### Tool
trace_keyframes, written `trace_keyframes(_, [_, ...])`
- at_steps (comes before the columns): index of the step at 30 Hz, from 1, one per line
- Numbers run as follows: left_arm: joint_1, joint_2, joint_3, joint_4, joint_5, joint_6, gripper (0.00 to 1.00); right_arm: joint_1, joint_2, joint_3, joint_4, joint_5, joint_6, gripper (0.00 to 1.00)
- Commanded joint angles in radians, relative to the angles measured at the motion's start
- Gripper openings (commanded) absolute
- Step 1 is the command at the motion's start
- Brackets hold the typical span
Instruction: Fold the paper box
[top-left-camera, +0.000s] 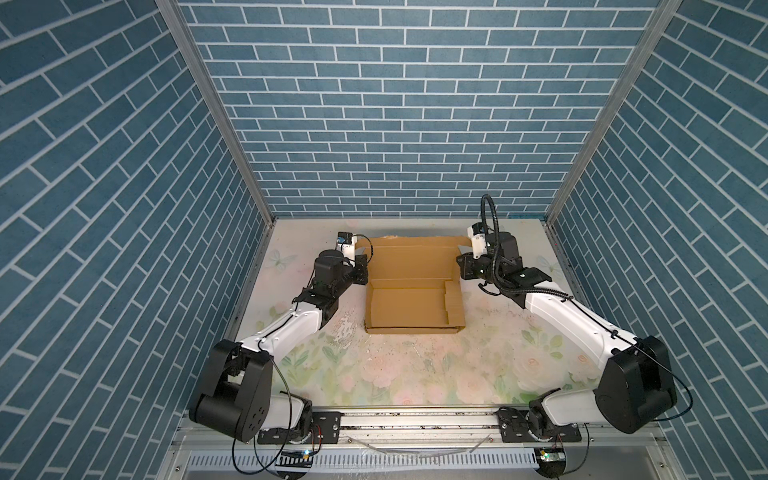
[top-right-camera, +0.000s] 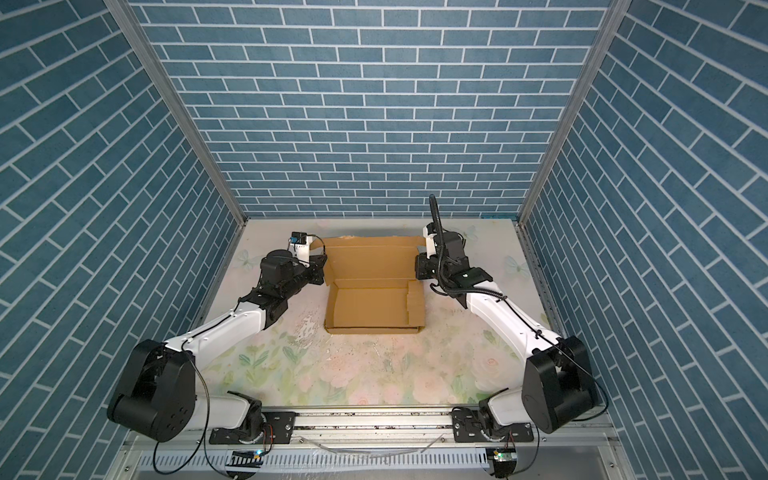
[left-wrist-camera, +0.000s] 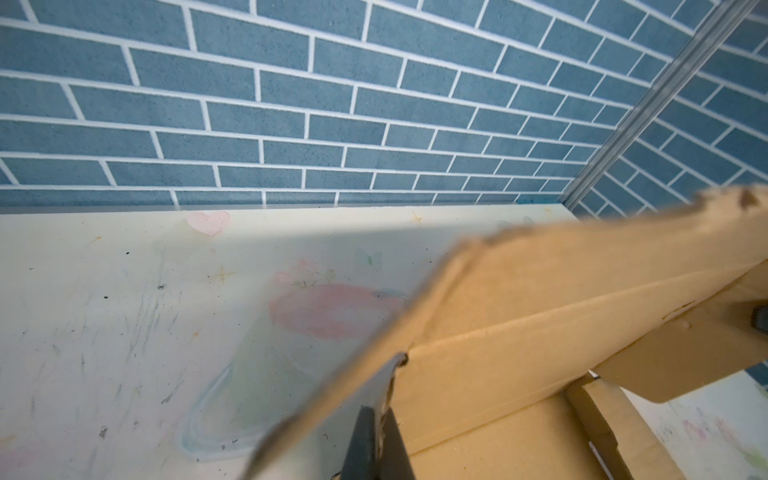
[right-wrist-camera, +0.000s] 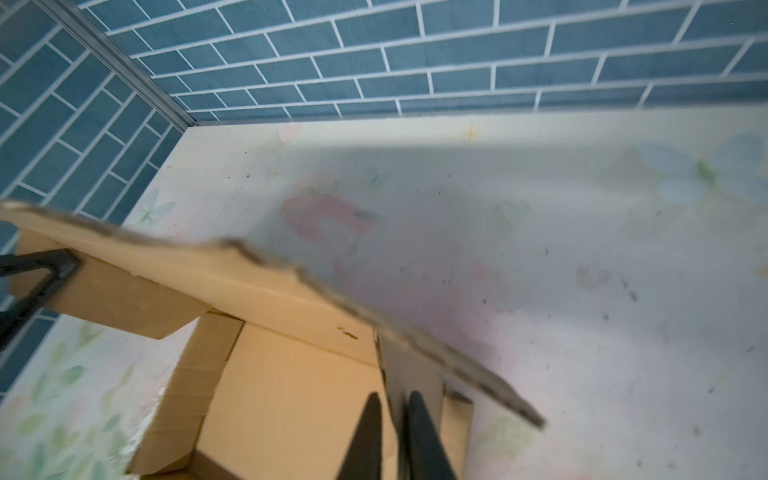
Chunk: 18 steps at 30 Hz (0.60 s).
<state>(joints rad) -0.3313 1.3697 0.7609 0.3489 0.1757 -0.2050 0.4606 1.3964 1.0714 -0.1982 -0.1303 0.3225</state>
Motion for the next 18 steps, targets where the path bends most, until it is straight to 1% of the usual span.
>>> trace_keyframes(1, [-0.012,-0.023,0.029,-0.069,-0.012,0.085,0.00,-0.063,-0.034,0.068,-0.141,-0.150,-0.013,0.30])
trace_keyframes(4, [-0.012,-0.023,0.031,-0.083,-0.017,0.093,0.00,-0.118,-0.084,0.061,-0.203,-0.266,-0.021,0.48])
trace_keyframes(6, [-0.011,-0.017,0.036,-0.093,-0.022,0.088,0.00,-0.152,-0.121,0.029,-0.226,-0.330,-0.001,0.56])
trace_keyframes(7, [-0.012,-0.014,0.039,-0.101,-0.029,0.084,0.00,-0.170,-0.151,-0.002,-0.226,-0.352,0.019,0.58])
trace_keyframes(11, [-0.011,-0.014,0.034,-0.103,-0.037,0.077,0.00,-0.253,-0.291,-0.184,-0.148,-0.416,0.151,0.61])
trace_keyframes(13, [-0.012,-0.011,0.040,-0.108,-0.035,0.078,0.00,-0.294,-0.339,-0.283,-0.120,-0.403,0.232,0.60])
trace_keyframes(16, [-0.012,-0.006,0.043,-0.106,-0.029,0.077,0.00,-0.304,-0.351,-0.417,-0.050,-0.359,0.333,0.56])
trace_keyframes(18, [-0.012,-0.006,0.043,-0.104,-0.028,0.075,0.00,-0.303,-0.323,-0.490,0.069,-0.393,0.418,0.53])
